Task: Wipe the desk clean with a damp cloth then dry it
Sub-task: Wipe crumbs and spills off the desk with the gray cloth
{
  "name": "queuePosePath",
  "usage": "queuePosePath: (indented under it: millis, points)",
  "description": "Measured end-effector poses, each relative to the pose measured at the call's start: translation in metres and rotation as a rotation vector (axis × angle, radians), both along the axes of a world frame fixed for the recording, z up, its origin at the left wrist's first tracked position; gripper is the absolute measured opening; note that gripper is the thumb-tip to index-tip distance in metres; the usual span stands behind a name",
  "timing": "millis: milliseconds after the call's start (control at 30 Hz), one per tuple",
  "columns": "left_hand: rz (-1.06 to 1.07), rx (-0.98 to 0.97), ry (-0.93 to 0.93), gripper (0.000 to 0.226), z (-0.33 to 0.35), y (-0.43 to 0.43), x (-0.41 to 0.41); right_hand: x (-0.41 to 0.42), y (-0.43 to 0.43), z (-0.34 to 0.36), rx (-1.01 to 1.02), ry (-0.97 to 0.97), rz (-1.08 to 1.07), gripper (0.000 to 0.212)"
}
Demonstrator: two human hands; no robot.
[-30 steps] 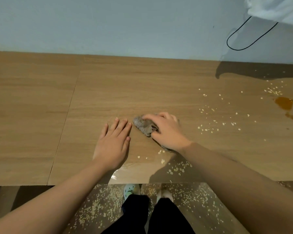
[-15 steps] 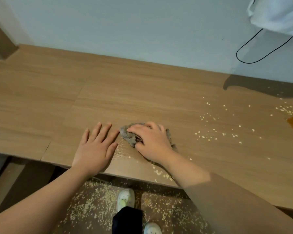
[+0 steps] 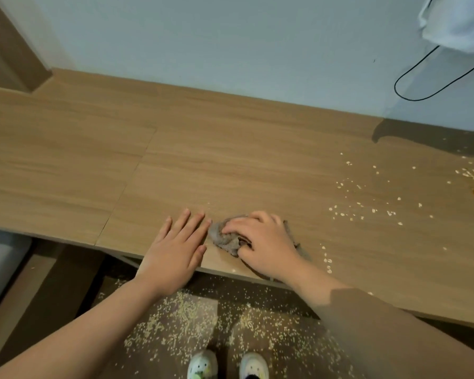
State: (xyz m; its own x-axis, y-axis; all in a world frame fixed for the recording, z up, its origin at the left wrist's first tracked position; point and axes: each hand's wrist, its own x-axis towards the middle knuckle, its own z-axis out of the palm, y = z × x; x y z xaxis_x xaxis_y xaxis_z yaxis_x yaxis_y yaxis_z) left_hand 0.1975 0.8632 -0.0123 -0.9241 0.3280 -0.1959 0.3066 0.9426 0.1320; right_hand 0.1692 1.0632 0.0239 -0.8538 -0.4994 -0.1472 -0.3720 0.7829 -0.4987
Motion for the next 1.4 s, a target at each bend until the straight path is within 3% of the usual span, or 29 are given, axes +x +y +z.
queuePosePath:
  millis: [100,267,400,467,533,633,733,900,1000,1067,1133,1200,1267,1333,1400]
  points:
    - [-0.051,-0.018,-0.001,0.061,0.003,-0.007,0.011,0.023,0.013,0.004,0.016,-0.121,0.149,0.042]
    - [-0.007,0.034,-0.030,0.083,0.006,-0.003,0.010,0.003,0.012,0.010,0.032,-0.076,-0.144,0.044]
    - [0.007,-0.005,-0.022,0.069,0.003,0.005,0.005,0.036,0.015,0.017,-0.028,-0.191,-0.022,0.042]
    - [0.015,-0.016,-0.035,0.073,0.003,0.009,0.003,0.038,0.031,0.027,-0.151,-0.202,-0.237,0.040]
    - [0.040,-0.010,-0.040,0.074,0.006,0.016,0.001,0.024,0.060,0.029,-0.218,-0.049,-0.557,0.038]
    - [0.057,-0.022,-0.080,0.055,0.010,0.036,0.000,0.019,0.097,0.018,0.023,0.023,-0.751,0.040]
    - [0.060,-0.013,-0.119,0.054,0.010,0.059,0.000,0.045,0.089,-0.002,0.150,0.028,-0.695,0.047]
    - [0.078,-0.035,-0.112,0.054,0.008,0.061,0.002,0.080,0.057,0.005,-0.010,-0.032,-0.358,0.043]
    - [0.078,-0.038,-0.109,0.054,0.008,0.062,0.003,0.070,0.094,0.008,-0.101,0.039,-0.655,0.039]
    - [0.093,-0.046,-0.101,0.054,0.008,0.064,0.004,0.067,0.128,0.002,0.026,0.114,-0.917,0.041]
    - [0.099,-0.063,-0.093,0.054,0.007,0.065,0.004,0.074,0.138,-0.007,0.181,0.098,-0.997,0.044]
    - [0.102,-0.072,-0.087,0.054,0.006,0.066,0.005,0.086,0.117,-0.014,0.194,0.094,-0.930,0.044]
    - [0.102,-0.074,-0.082,0.054,0.006,0.066,0.005,0.099,0.082,-0.013,0.141,0.073,-0.712,0.041]
    - [0.102,-0.069,-0.079,0.054,0.006,0.066,0.005,0.102,0.066,-0.006,0.001,-0.020,-0.506,0.040]
    - [0.100,-0.065,-0.076,0.054,0.006,0.065,0.004,0.090,0.072,0.004,-0.164,-0.099,-0.514,0.041]
